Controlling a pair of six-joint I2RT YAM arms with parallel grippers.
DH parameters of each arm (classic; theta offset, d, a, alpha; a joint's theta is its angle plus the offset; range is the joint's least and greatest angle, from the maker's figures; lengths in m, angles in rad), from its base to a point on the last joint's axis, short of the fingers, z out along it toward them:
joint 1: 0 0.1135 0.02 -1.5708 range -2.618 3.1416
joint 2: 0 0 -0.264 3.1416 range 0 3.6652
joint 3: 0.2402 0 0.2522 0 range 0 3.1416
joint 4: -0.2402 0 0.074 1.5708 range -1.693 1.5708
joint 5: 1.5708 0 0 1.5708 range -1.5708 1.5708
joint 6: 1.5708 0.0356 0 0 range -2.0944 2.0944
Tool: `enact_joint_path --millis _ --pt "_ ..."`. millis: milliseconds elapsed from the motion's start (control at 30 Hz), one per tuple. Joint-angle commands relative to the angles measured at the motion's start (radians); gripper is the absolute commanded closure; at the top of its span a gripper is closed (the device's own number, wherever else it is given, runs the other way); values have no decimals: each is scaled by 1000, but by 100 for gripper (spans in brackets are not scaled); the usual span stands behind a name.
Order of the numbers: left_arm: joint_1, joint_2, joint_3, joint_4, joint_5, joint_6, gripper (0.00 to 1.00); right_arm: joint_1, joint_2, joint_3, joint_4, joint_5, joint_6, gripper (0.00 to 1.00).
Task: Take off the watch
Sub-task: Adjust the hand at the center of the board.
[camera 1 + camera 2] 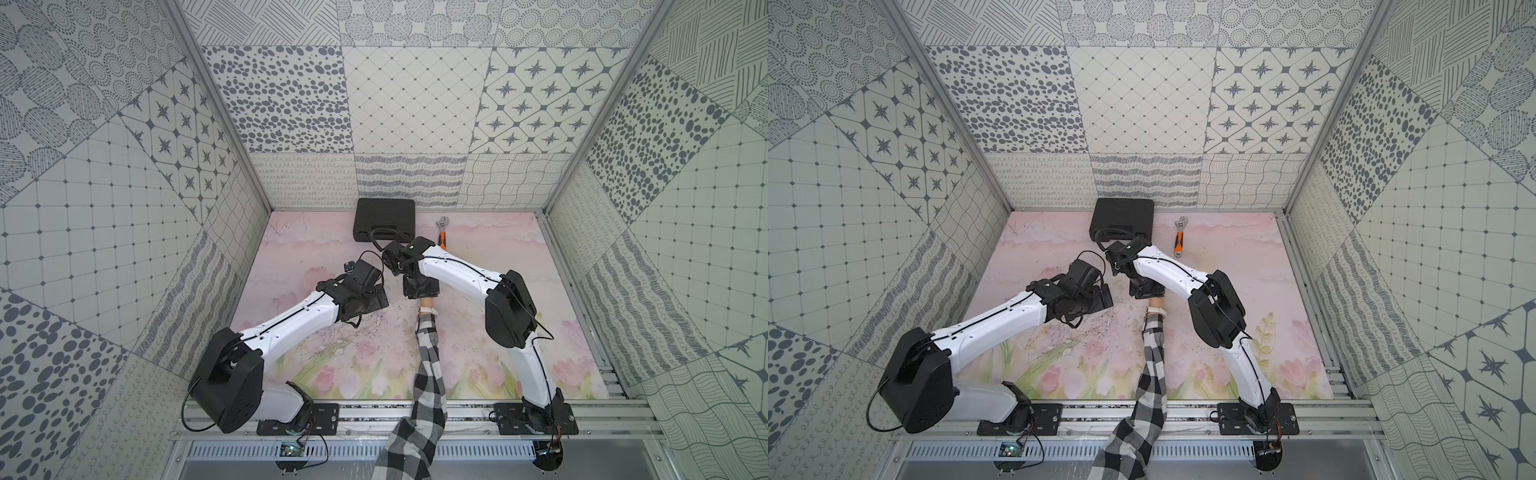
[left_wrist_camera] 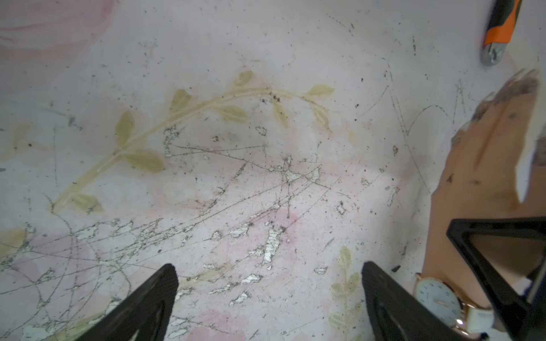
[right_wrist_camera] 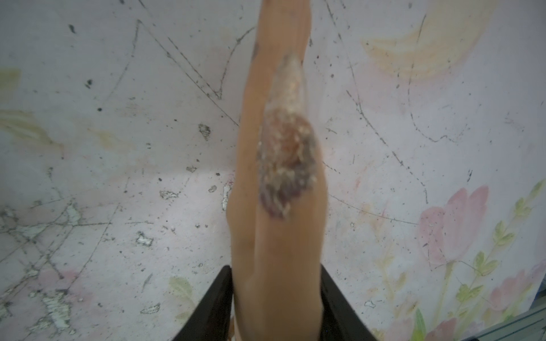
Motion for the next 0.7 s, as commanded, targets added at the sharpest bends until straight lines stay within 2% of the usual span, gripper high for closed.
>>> enact_joint_path --millis 0,267,500,667 --pt "37 -24 -11 -70 -56 -27 1 19 26 61 10 -29 7 52" --pt "63 -40 -13 -87 -54 -25 1 36 42 56 137 -143 11 46" --pt "68 -28 -5 -89 -28 3 1 36 -6 41 202 -175 -6 43" --pt "68 -43 -12 -60 11 50 1 34 -130 -104 334 -194 -25 39"
